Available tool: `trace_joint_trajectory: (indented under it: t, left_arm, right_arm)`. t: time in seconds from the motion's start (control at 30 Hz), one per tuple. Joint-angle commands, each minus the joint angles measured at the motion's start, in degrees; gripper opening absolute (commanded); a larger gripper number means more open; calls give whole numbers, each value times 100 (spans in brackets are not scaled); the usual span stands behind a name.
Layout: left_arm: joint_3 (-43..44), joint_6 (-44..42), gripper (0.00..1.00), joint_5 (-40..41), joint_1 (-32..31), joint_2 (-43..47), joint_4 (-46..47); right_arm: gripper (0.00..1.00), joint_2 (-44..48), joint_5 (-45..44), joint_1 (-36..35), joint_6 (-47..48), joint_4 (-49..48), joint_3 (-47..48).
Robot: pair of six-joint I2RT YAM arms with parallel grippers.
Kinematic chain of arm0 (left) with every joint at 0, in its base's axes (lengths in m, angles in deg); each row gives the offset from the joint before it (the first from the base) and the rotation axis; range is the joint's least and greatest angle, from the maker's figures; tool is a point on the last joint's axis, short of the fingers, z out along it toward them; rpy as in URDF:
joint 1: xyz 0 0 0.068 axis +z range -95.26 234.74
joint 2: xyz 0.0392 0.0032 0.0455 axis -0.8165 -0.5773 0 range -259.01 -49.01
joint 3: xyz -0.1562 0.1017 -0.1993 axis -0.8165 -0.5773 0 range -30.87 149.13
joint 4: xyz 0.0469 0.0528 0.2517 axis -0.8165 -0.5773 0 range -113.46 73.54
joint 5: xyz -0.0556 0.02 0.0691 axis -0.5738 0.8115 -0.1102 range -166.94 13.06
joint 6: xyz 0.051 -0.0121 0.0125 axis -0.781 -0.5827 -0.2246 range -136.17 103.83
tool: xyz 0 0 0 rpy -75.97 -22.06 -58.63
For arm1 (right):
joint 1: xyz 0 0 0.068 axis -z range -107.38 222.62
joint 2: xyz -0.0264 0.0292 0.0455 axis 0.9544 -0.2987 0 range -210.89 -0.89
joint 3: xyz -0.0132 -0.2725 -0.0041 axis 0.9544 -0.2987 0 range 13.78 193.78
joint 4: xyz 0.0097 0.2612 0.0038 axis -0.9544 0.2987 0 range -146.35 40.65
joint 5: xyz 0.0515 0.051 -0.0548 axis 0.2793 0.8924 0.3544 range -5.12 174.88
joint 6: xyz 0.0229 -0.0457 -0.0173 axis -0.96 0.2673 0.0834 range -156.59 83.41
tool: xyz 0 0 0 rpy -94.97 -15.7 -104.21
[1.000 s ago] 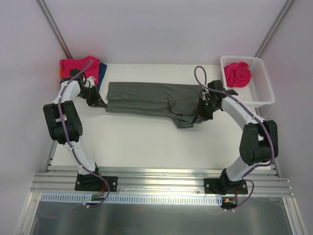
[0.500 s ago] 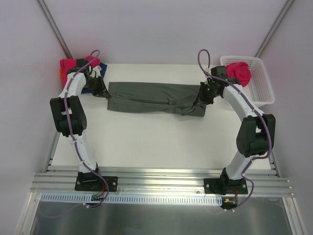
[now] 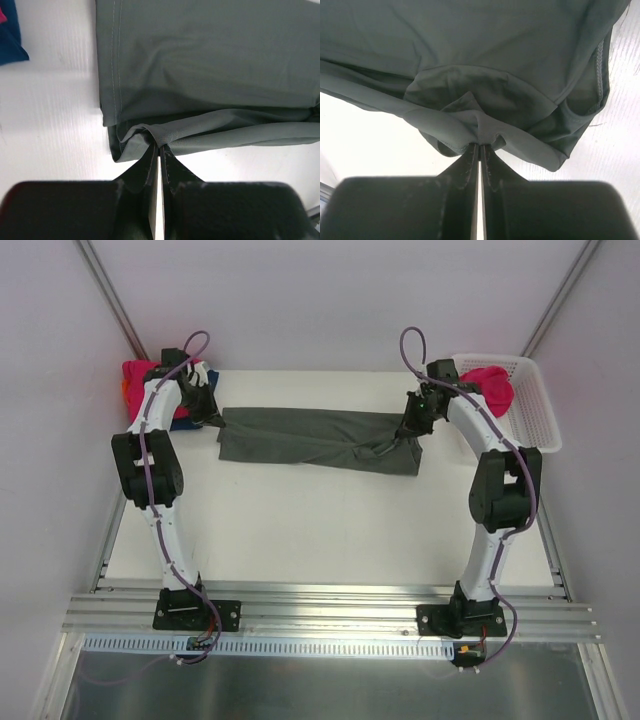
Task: Fold and stack the t-shirts
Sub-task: Fold the other side of the tshirt into a rectangle
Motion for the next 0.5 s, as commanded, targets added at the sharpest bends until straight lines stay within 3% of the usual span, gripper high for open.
trace_joint_trajectory:
  t: [0.0, 0.47]
  left_arm:
    - [378, -24, 0, 278, -57, -47, 109]
    - [1161, 3, 0, 1008, -206, -750, 443]
  right_arm:
    - [1, -127, -111, 21, 116, -27, 380]
    - [0, -689, -330, 38, 178, -159, 916]
